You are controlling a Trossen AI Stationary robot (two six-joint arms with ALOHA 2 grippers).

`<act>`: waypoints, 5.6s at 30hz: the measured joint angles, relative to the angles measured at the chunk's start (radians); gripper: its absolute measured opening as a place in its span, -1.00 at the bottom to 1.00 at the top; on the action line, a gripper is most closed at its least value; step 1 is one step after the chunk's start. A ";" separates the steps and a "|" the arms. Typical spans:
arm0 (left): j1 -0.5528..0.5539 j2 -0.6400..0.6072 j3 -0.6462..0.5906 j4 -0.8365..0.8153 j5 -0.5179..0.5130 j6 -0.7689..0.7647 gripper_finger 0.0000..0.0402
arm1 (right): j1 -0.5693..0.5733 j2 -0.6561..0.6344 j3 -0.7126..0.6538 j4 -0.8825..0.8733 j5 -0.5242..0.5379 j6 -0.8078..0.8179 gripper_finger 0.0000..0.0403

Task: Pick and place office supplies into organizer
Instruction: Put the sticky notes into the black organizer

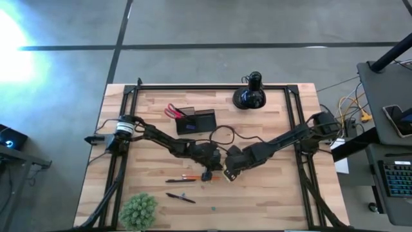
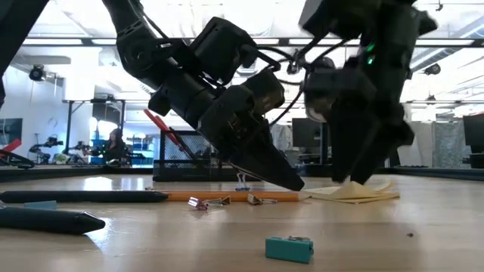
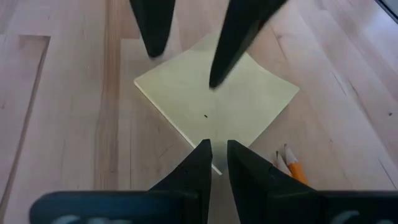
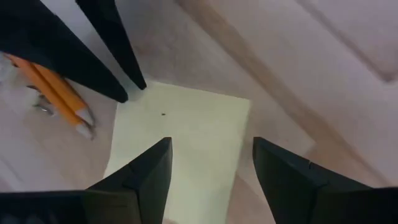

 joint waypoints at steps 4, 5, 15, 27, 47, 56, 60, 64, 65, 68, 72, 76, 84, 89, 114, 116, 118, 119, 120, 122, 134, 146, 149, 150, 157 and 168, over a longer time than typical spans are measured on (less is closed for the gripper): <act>0.000 0.000 -0.002 0.003 -0.002 0.000 -0.80 | -0.001 0.036 0.008 0.017 -0.034 -0.022 0.05; 0.000 0.000 -0.002 0.004 -0.002 0.001 -0.80 | 0.000 0.045 0.015 0.015 -0.037 -0.022 0.05; 0.009 0.005 -0.010 0.016 0.002 0.001 -0.80 | -0.002 0.062 0.062 -0.041 -0.025 -0.075 -0.44; 0.013 0.003 0.003 0.015 -0.007 0.001 -0.80 | 0.003 -0.023 0.057 -0.085 0.062 -0.007 -0.95; 0.014 0.010 -0.006 0.025 -0.003 -0.001 -0.80 | 0.153 -0.020 0.095 -0.097 -0.114 0.288 -0.94; 0.014 0.011 -0.007 0.035 -0.003 -0.026 -0.80 | 0.151 0.085 0.171 -0.122 -0.168 0.213 -0.94; 0.014 0.011 -0.007 0.037 -0.003 -0.026 -0.80 | 0.143 0.115 0.189 -0.123 -0.152 0.177 -0.94; 0.013 0.013 -0.009 0.055 -0.004 -0.028 -0.80 | 0.124 0.148 0.191 -0.129 -0.155 0.153 -0.94; 0.013 0.013 -0.009 0.061 -0.004 -0.029 -0.80 | 0.122 0.152 0.192 -0.128 -0.152 0.146 -0.94; 0.011 0.013 -0.009 0.073 -0.006 -0.041 -0.80 | 0.117 0.168 0.200 -0.134 -0.130 0.143 -0.94; 0.011 0.013 -0.009 0.079 -0.003 -0.053 -0.80 | 0.118 0.159 0.216 -0.155 -0.062 0.145 -0.94; 0.011 0.013 -0.007 0.084 -0.003 -0.057 -0.80 | 0.114 0.149 0.223 -0.199 0.073 0.164 -0.94; 0.007 0.013 -0.005 0.103 0.019 -0.078 -0.80 | 0.088 0.145 0.231 -0.203 0.125 0.158 -0.94; 0.004 0.013 -0.006 0.107 0.029 -0.078 -0.80 | 0.086 0.142 0.244 -0.201 0.132 0.149 -0.94; 0.004 0.013 -0.005 0.142 0.022 -0.078 -0.80 | 0.079 0.134 0.348 -0.236 0.122 0.061 -0.93; 0.004 0.013 -0.005 0.142 0.022 -0.078 -0.80 | 0.079 0.130 0.347 -0.239 0.122 0.064 -0.93; 0.004 0.013 -0.007 0.142 0.022 -0.079 -0.80 | 0.079 0.122 0.346 -0.243 0.123 0.064 -0.93; 0.004 0.013 -0.007 0.142 0.023 -0.079 -0.80 | 0.079 0.118 0.346 -0.249 0.124 0.064 -0.93; 0.004 0.013 -0.008 0.145 0.023 -0.079 -0.80 | 0.079 0.113 0.347 -0.262 0.126 0.062 -0.93; 0.003 0.013 -0.008 0.148 0.023 -0.079 -0.80 | 0.079 0.098 0.355 -0.298 0.128 0.056 -0.93; 0.004 0.014 -0.009 0.174 -0.001 -0.079 -0.80 | 0.090 -0.021 0.364 -0.526 0.140 0.206 -0.93; 0.004 0.014 -0.011 0.171 -0.005 -0.079 -0.80 | 0.222 0.004 0.312 -0.492 0.189 0.193 -0.57; 0.005 0.014 -0.011 0.171 -0.007 -0.078 -0.80 | 0.283 0.028 0.313 -0.454 0.336 0.060 -0.37; 0.005 0.014 -0.011 0.171 -0.007 -0.078 -0.80 | 0.298 0.037 0.315 -0.448 0.369 0.024 -0.31; 0.005 0.014 -0.011 0.170 -0.007 -0.078 -0.80 | 0.319 0.164 0.320 -0.419 0.415 -0.003 -0.01; 0.005 0.014 -0.004 0.177 0.006 -0.078 -0.80 | 0.314 0.312 0.477 -0.560 0.578 0.038 0.04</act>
